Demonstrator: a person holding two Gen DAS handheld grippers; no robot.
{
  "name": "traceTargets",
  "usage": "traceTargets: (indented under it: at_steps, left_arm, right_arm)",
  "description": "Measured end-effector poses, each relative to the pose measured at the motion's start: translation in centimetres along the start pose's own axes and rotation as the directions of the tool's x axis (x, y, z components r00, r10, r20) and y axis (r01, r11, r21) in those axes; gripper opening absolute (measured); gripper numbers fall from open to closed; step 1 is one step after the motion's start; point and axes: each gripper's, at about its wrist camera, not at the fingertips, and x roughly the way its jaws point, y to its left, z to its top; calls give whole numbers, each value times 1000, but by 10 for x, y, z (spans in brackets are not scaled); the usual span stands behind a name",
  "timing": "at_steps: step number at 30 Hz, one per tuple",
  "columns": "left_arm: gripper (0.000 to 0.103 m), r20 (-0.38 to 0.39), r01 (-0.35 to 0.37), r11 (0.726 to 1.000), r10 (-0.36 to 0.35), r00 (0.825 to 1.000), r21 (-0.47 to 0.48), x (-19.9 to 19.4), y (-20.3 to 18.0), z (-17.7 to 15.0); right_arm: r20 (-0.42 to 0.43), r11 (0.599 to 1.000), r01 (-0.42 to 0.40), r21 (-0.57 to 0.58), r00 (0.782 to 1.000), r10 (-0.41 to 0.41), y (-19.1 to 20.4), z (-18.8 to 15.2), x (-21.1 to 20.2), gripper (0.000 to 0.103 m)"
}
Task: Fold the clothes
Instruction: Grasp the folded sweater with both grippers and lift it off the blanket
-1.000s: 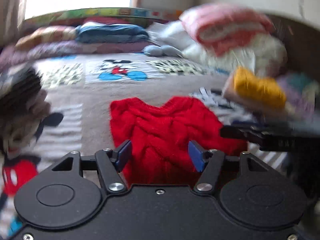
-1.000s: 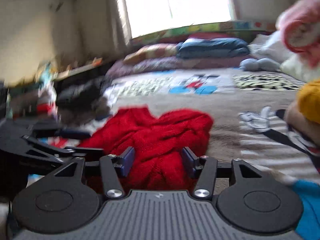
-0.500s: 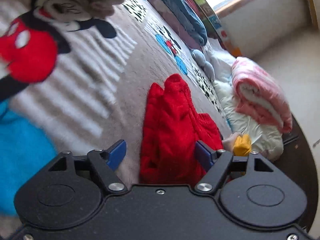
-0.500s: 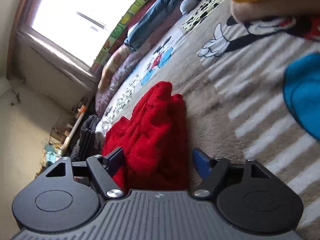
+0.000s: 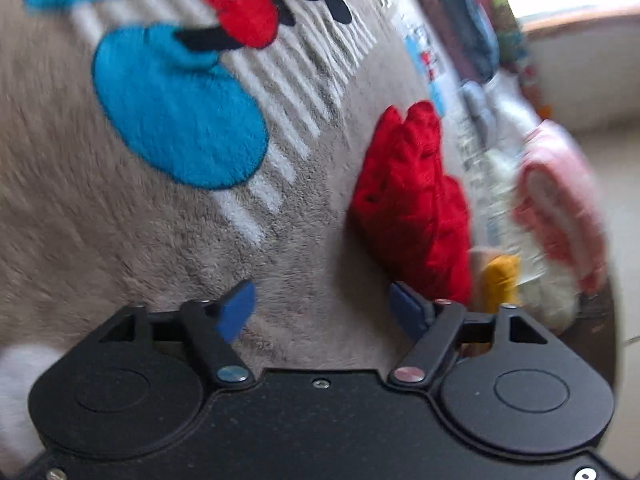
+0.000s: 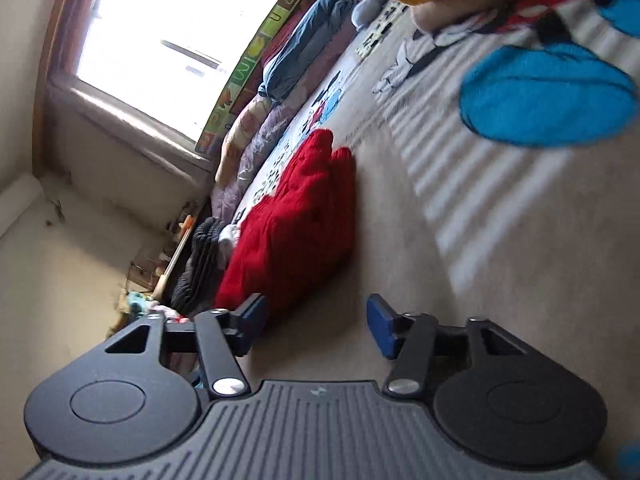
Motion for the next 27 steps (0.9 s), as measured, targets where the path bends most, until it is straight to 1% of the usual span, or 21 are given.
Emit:
traceTargets:
  at_steps: [1, 2, 3, 5, 8, 11, 13, 15, 18, 19, 23, 25, 27]
  left_arm:
    - [84, 11, -46, 998, 45, 999, 38, -4, -10, 2]
    - [84, 24, -64, 996, 63, 998, 60, -7, -17, 4]
    - [84, 32, -61, 996, 59, 998, 70, -10, -22, 5]
    - [84, 47, -25, 997, 21, 999, 79, -14, -27, 4]
    - [84, 62, 22, 993, -30, 998, 119, -10, -32, -1]
    - [84, 51, 59, 989, -67, 996, 136, 5, -24, 0]
    - [84, 47, 87, 990, -93, 995, 115, 17, -14, 5]
    - [84, 41, 131, 988, -135, 990, 80, 26, 0, 10]
    - [84, 45, 241, 970, -243, 969, 39, 38, 12, 25]
    - [84, 41, 267, 963, -269, 962, 34, 42, 13, 31]
    - [84, -14, 305, 948, -305, 952, 97, 61, -2, 53]
    - [84, -32, 320, 939, -319, 947, 124, 72, -10, 61]
    - [83, -33, 325, 936, -323, 946, 138, 83, -17, 67]
  right_arm:
    - [-5, 1000, -5, 21, 1000, 5, -1, -3, -7, 58]
    - [-10, 999, -9, 42, 1000, 10, -3, -5, -13, 58]
    - [-10, 998, -14, 62, 1000, 14, -5, -6, -19, 58]
    - [-4, 995, -20, 100, 1000, 20, -9, -5, -30, 58]
    - [5, 993, -3, 119, 1000, 2, -8, 2, -30, 60]
    - [13, 992, 18, 122, 1000, -20, -4, 10, -26, 71]
    - [15, 995, 27, 100, 999, -29, 3, 16, -16, 77]
    - [7, 996, 25, 86, 1000, -25, 8, 24, 1, 77]
    - [-9, 998, 17, 68, 1000, -17, 14, 37, 29, 78]
    - [-17, 998, 12, 61, 1000, -11, 16, 41, 38, 78]
    - [-60, 1000, 12, 19, 998, -10, 18, 56, 79, 79]
    - [-62, 1000, 22, -4, 998, -22, 16, 61, 93, 78]
    - [-61, 1000, 14, -19, 998, -15, 15, 63, 100, 78]
